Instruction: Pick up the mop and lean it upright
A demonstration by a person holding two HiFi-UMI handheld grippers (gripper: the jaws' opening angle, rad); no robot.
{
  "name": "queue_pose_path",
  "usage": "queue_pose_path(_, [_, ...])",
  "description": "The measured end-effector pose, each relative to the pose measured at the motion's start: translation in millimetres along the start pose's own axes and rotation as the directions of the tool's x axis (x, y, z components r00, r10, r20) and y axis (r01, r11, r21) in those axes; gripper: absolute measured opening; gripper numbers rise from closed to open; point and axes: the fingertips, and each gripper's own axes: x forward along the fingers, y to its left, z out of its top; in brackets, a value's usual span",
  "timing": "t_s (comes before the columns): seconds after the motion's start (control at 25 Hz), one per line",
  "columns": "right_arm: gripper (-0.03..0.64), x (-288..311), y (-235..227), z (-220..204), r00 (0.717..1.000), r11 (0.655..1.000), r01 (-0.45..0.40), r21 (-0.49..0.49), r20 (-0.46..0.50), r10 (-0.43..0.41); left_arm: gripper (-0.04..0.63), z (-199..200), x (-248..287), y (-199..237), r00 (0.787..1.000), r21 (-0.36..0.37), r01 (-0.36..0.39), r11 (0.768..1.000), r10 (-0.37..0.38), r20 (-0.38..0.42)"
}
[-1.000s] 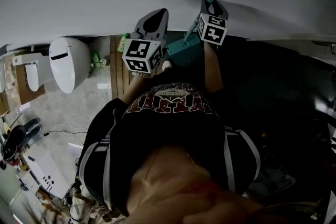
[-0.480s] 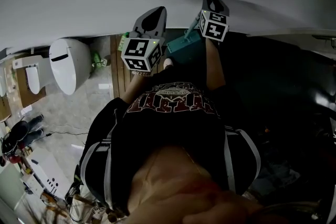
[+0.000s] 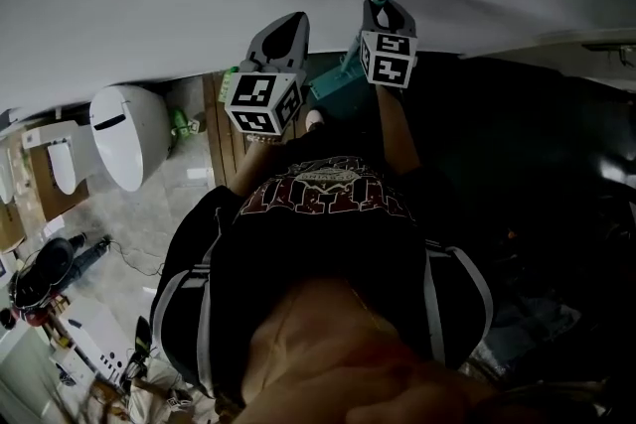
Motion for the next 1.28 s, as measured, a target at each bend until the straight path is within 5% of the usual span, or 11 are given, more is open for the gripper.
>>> queue_pose_path(1.28, [0.117,-102.9,-11.7,-39.8,1.0,0.999,-0.013,0.032,0.024,0.012,0.046,-21.2,15.8,-69.0,0.991,0.044,0.125,0.991,-0.123,-0.052])
